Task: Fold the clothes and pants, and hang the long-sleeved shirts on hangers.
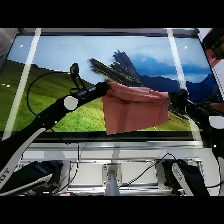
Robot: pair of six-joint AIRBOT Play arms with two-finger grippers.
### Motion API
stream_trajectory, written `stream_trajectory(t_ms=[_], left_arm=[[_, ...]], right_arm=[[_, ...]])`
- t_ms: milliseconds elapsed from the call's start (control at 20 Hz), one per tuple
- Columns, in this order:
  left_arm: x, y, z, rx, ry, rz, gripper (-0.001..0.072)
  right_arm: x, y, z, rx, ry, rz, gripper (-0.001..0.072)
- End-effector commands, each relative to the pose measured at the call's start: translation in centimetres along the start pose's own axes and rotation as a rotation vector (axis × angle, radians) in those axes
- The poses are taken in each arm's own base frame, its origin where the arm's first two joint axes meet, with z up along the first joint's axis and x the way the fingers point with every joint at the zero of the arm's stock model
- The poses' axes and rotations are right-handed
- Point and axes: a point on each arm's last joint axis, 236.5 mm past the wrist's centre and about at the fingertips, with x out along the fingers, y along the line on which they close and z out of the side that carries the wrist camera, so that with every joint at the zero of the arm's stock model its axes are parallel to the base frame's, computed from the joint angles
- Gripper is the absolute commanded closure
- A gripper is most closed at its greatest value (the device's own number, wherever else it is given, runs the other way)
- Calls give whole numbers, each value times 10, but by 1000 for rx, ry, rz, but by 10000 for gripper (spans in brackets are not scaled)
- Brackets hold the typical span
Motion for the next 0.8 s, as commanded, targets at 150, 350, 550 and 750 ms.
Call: stream_trajectory(t_ms=[150,350,550,750], left_arm=[[-21,20,-100,27,435,79,687],[-55,35,-151,77,699,128,687],[-64,49,-159,118,751,176,687],[-64,47,-168,121,776,172,686]], right_arm=[[-13,-42,-32,-413,396,-254,692],[-49,-61,-45,-495,565,-380,692],[-67,-84,-52,-512,645,-477,692],[-84,-100,-82,-458,783,-506,692]])
